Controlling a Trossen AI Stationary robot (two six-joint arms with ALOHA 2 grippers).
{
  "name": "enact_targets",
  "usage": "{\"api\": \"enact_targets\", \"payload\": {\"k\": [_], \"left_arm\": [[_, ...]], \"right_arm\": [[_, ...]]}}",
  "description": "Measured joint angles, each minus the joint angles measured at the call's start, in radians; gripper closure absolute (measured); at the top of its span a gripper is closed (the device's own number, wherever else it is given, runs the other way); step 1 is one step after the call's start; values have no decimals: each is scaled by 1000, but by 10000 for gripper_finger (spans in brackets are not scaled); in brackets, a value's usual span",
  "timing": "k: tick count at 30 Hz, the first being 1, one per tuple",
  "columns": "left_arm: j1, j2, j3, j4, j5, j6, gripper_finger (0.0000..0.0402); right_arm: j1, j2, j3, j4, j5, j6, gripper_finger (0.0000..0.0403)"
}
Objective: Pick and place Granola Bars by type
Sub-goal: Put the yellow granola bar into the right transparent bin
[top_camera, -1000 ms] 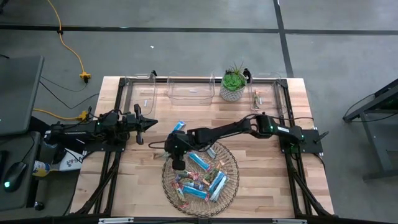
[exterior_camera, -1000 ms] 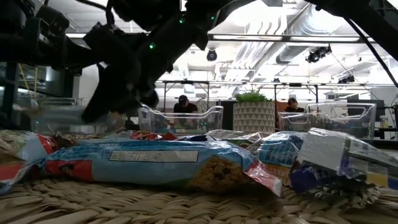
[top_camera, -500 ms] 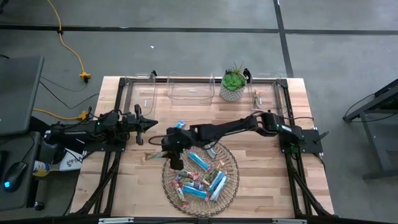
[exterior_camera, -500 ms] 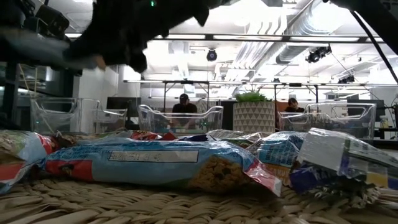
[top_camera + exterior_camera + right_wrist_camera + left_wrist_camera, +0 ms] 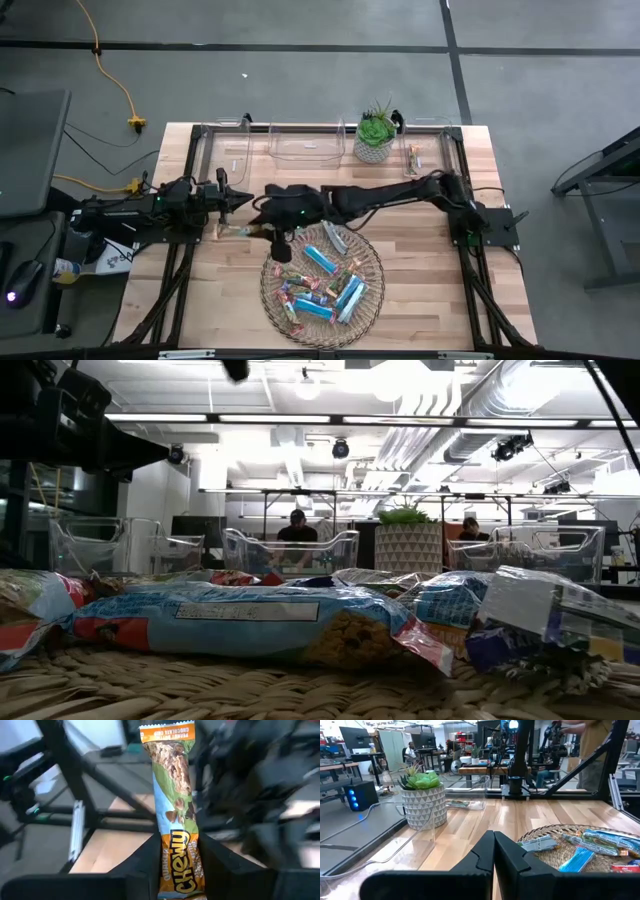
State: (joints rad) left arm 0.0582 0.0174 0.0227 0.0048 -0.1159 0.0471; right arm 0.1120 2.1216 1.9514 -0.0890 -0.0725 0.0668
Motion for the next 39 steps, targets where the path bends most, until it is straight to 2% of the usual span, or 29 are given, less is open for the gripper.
{"api": "enact_targets", "payload": {"k": [9, 13, 16, 25, 28, 35, 39], "left_arm": [[0, 0, 0, 0, 0, 0, 399], [0, 0, 0, 0, 0, 0, 399], [0, 0, 0, 0, 0, 0, 399], [0, 0, 0, 0, 0, 0, 399], [0, 0, 0, 0, 0, 0, 399], [0, 0, 0, 0, 0, 0, 399], [0, 0, 0, 0, 0, 0, 399]], "right_arm": [[0, -154, 0, -3, 213, -97, 305], [0, -211, 0, -26, 372, -131, 305], [0, -245, 0, -54, 552, -180, 305], [-8, -314, 0, -65, 1243, -363, 305], [-21, -335, 0, -76, 1403, -399, 305], [-61, -406, 0, -109, 1634, -470, 305], [-81, -463, 0, -113, 1642, -513, 305]]}}
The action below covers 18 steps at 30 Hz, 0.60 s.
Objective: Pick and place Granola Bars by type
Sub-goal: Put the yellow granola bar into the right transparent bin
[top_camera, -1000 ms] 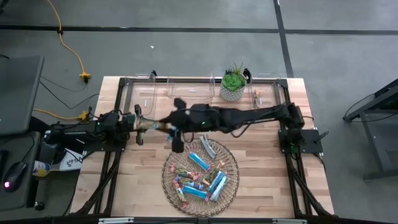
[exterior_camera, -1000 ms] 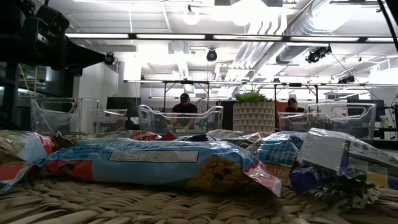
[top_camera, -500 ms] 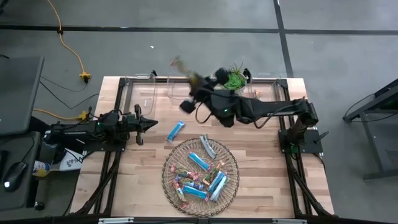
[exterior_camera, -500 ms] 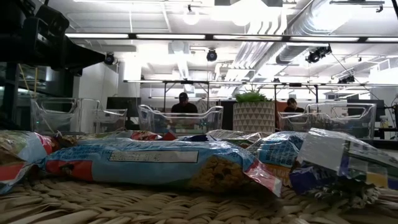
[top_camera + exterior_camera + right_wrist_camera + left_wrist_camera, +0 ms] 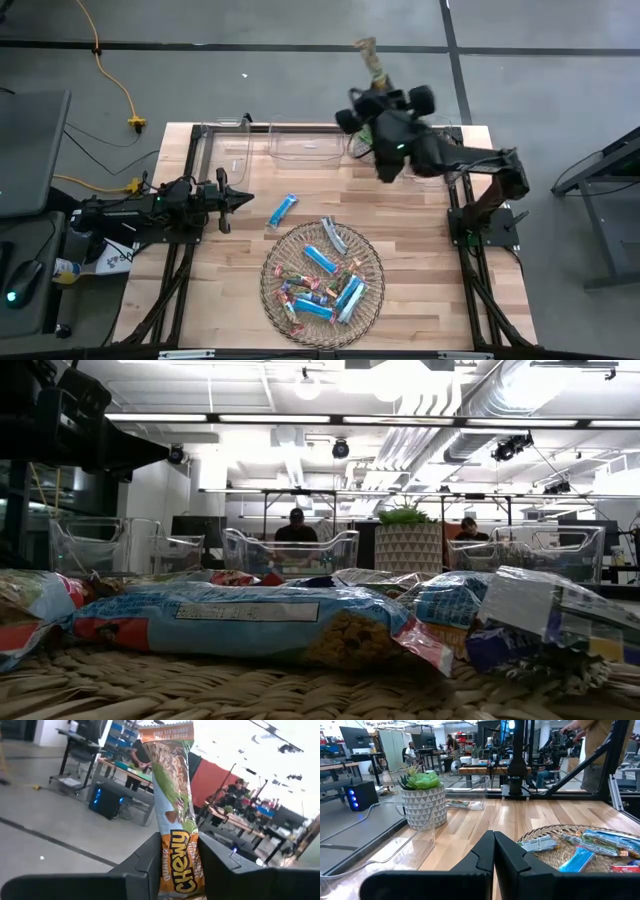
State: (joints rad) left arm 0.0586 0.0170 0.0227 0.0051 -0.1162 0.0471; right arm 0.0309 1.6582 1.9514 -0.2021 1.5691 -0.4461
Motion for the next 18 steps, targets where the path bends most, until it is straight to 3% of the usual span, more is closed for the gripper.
{"api": "enact_targets", "payload": {"k": [7, 18], "left_arm": [[0, 0, 0, 0, 0, 0, 399], [0, 0, 0, 0, 0, 0, 399]], "right_arm": [[-68, -118, -2, -67, 3, 51, 305], [-204, -216, -3, -381, 2, 290, 305]]}}
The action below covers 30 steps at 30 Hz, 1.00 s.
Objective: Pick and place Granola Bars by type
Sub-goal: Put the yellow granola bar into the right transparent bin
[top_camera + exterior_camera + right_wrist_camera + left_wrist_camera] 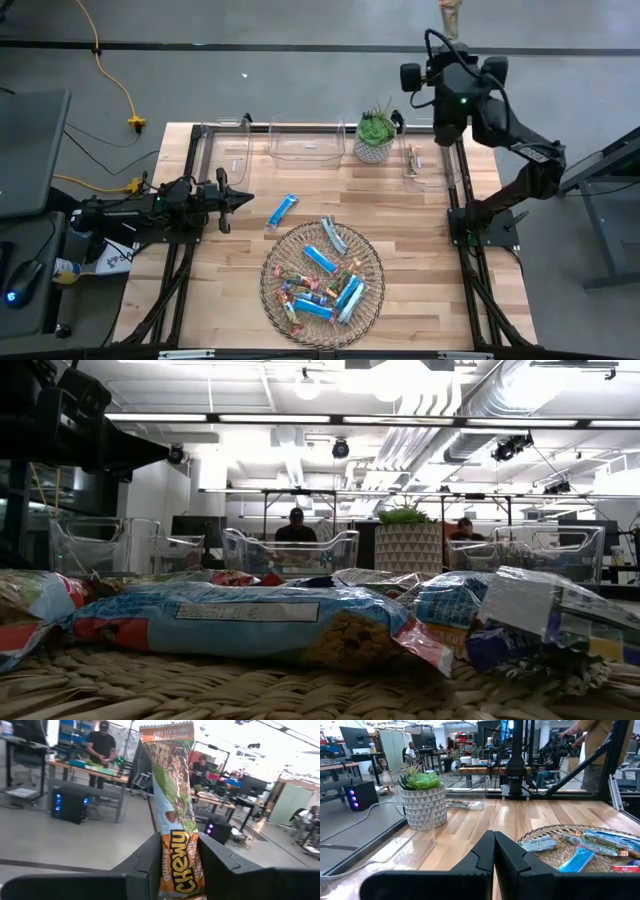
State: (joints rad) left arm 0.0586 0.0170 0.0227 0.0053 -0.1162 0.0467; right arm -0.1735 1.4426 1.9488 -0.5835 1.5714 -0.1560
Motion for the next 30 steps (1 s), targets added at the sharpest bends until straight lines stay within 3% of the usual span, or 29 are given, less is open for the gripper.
{"api": "enact_targets", "payload": {"k": [3, 6, 11, 14, 21, 30], "left_arm": [[0, 0, 0, 0, 0, 0, 399], [0, 0, 0, 0, 0, 0, 399], [0, 0, 0, 0, 0, 0, 399], [0, 0, 0, 0, 0, 0, 399], [0, 0, 0, 0, 0, 0, 399], [0, 0, 0, 0, 0, 0, 399]], "right_arm": [[-29, -5, -1, -94, -33, 91, 305], [-73, -5, -1, -230, -137, 264, 305], [-226, 11, -1, -691, -462, 771, 305], [-323, 51, -1, -942, -608, 929, 312], [-454, 74, -58, -935, -847, 869, 328], [-555, 73, -401, -921, -1104, 889, 326]]}}
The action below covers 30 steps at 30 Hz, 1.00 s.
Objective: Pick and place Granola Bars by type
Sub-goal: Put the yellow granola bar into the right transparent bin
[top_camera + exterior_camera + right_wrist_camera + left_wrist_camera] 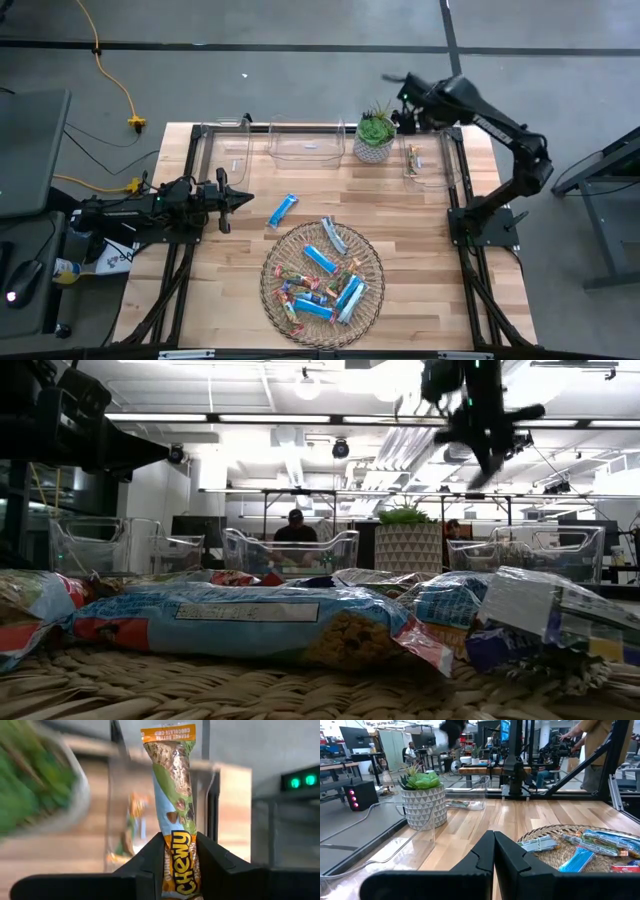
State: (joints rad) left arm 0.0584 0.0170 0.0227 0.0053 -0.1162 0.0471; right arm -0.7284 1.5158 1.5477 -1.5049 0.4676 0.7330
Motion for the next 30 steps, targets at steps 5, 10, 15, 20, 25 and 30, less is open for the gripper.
{"api": "enact_targets", "payload": {"k": [5, 10, 15, 20, 25, 30], "left_arm": [[0, 0, 0, 0, 0, 0, 399], [0, 0, 0, 0, 0, 0, 399], [0, 0, 0, 0, 0, 0, 399], [0, 0, 0, 0, 0, 0, 399], [0, 0, 0, 0, 0, 0, 399], [0, 0, 0, 0, 0, 0, 399]], "right_arm": [[2, 0, -221, 81, -79, 0, 326], [2, 0, -393, 221, -154, -9, 326], [0, -1, -495, 341, -161, -23, 326], [-25, -1, -571, 413, -150, -35, 325], [-42, -1, -631, 486, -147, -51, 325], [-51, -3, -671, 565, -125, -53, 325]]}}
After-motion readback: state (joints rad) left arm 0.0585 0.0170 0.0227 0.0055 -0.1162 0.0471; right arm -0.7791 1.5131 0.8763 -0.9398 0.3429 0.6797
